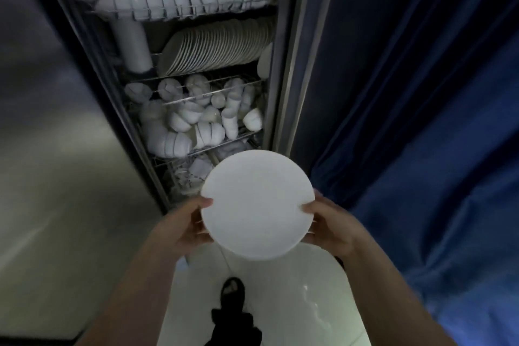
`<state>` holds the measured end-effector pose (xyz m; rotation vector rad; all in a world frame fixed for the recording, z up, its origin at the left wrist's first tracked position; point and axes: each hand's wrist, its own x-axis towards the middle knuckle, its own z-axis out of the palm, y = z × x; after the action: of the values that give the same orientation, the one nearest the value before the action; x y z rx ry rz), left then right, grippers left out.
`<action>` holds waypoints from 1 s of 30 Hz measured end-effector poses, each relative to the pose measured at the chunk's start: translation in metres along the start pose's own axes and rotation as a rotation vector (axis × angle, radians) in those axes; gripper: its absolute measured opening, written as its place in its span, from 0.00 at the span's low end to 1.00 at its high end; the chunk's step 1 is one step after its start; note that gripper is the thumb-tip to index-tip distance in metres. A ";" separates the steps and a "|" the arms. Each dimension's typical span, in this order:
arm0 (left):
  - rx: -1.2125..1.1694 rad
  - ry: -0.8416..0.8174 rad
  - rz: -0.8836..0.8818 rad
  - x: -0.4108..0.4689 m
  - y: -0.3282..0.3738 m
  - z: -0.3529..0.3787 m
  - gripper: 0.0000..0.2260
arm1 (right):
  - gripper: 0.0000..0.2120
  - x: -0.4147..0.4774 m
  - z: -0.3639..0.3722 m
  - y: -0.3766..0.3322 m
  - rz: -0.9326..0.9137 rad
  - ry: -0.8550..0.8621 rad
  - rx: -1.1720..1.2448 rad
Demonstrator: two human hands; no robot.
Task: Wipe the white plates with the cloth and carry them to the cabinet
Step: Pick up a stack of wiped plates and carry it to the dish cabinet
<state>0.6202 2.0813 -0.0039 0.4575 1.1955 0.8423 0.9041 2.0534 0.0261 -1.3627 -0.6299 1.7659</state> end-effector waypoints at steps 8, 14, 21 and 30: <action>0.117 0.030 0.075 0.166 0.145 0.001 0.14 | 0.21 0.165 0.040 -0.101 -0.062 0.047 0.032; 0.279 -0.028 0.133 0.262 0.266 0.010 0.25 | 0.20 0.267 0.081 -0.180 -0.138 0.064 0.054; 0.259 -0.063 0.152 0.358 0.354 0.030 0.18 | 0.20 0.377 0.102 -0.247 -0.231 0.124 0.064; 0.224 -0.018 0.104 0.475 0.393 0.044 0.17 | 0.28 0.457 0.130 -0.271 -0.535 0.233 -0.161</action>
<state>0.5927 2.6983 -0.0054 0.7132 1.2638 0.7940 0.8138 2.5926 0.0229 -1.3254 -0.9197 1.1334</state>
